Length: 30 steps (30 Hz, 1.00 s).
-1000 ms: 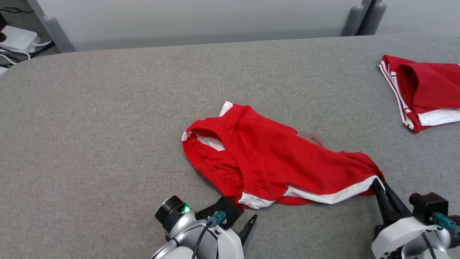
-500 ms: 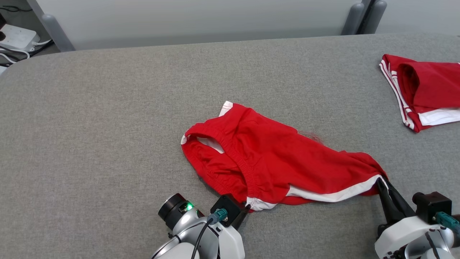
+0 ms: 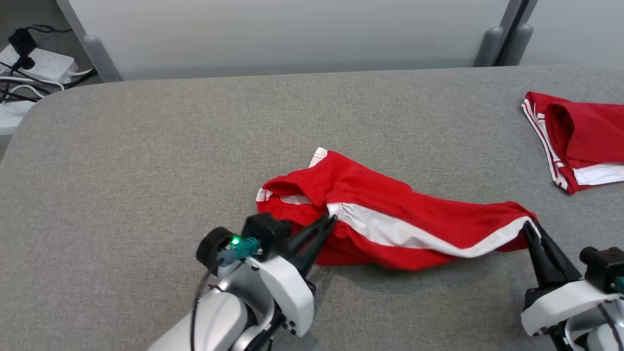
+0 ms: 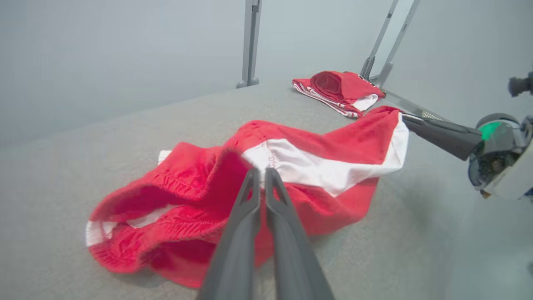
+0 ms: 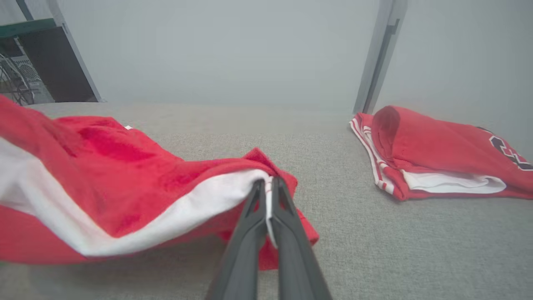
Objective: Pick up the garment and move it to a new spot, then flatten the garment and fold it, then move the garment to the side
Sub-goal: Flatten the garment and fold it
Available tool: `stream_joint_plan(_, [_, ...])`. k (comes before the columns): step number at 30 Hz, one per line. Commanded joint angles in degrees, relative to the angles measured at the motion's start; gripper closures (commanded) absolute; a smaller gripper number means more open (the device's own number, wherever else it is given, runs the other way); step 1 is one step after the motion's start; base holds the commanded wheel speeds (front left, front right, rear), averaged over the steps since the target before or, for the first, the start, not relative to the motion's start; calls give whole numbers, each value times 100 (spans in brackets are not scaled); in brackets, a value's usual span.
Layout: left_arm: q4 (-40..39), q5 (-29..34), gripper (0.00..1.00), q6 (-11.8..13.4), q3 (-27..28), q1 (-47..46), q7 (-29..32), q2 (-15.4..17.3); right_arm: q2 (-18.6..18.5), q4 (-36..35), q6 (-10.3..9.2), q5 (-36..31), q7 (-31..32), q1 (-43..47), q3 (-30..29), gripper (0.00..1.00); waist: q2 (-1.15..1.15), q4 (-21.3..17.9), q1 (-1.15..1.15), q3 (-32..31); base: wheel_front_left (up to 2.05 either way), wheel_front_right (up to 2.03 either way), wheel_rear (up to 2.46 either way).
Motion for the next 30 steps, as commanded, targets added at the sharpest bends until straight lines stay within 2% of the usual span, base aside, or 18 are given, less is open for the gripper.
stream_joint_plan(1, [-235, -28, 100, 64, 280, -139, -7, 184, -162, -197, 18, 106, -45, -144, 73, 100, 0, 43, 0, -52, 0, 0, 0])
stream_joint_plan(5, [-1118, -326, 100, 173, 840, -170, 126, 661, -478, -753, 18, 653, 366, -241, 199, 100, 0, 94, 0, -201, 0, 0, 0])
stream_joint_plan(9, [-1827, -535, 100, 272, 1348, -279, 272, 1087, -972, -1422, 18, 1004, 829, -398, 283, 100, 0, 99, 0, -369, 0, 0, 0])
stream_joint_plan(13, [-2238, -563, 100, 376, 1718, -441, 449, 1480, -1505, -1994, 18, 1215, 1288, -527, 289, 100, 0, 94, 0, -504, 0, 0, 0])
stream_joint_plan(16, [-2380, -516, 100, 472, 1953, -549, 517, 1722, -1769, -2217, 18, 1440, 1542, -545, 225, 100, 0, 79, 0, -556, 0, 0, 0])
stream_joint_plan(17, [-2404, -505, 100, 489, 2008, -576, 530, 1781, -1825, -2239, 18, 1501, 1612, -536, 166, 96, 0, 76, 0, -571, 0, 0, 0])
stream_joint_plan(18, [-2425, -499, 100, 498, 2053, -598, 533, 1826, -1860, -2257, 18, 1567, 1681, -521, 120, 65, 0, 72, 0, -585, 0, 0, 0])
stream_joint_plan(19, [-2441, -507, 100, 500, 2079, -608, 547, 1856, -1882, -2289, 18, 1637, 1732, -507, 102, 27, 0, 66, 0, -600, 0, 0, 0])
stream_joint_plan(20, [-2464, -521, 100, 490, 2090, -616, 553, 1871, -1906, -2317, 18, 1684, 1760, -494, 89, 16, 0, 63, 0, -611, 0, 0, 0])
stream_joint_plan(22, [-2502, -539, 100, 454, 2067, -621, 557, 1872, -1930, -2357, 18, 1767, 1782, -437, 124, 51, 0, 56, 0, -622, 0, 0, 0])
stream_joint_plan(23, [-2510, -553, 100, 429, 2029, -614, 572, 1860, -1936, -2364, 18, 1796, 1792, -395, 160, 53, 0, 55, 0, -622, 0, 0, 0])
stream_joint_plan(24, [-2510, -566, 100, 414, 1997, -609, 574, 1835, -1944, -2371, 18, 1821, 1806, -350, 218, 62, 0, 55, 0, -616, 0, 0, 0])
stream_joint_plan(25, [-2502, -578, 100, 399, 1963, -607, 581, 1811, -1952, -2369, 18, 1838, 1816, -312, 270, 100, 0, 52, 0, -605, 0, 0, 0])
stream_joint_plan(30, [-2418, -631, 100, 290, 1910, -807, 614, 1742, -2028, -2477, 18, 2075, 1672, -434, 377, 100, 0, 22, 0, -575, 0, 0, 0])
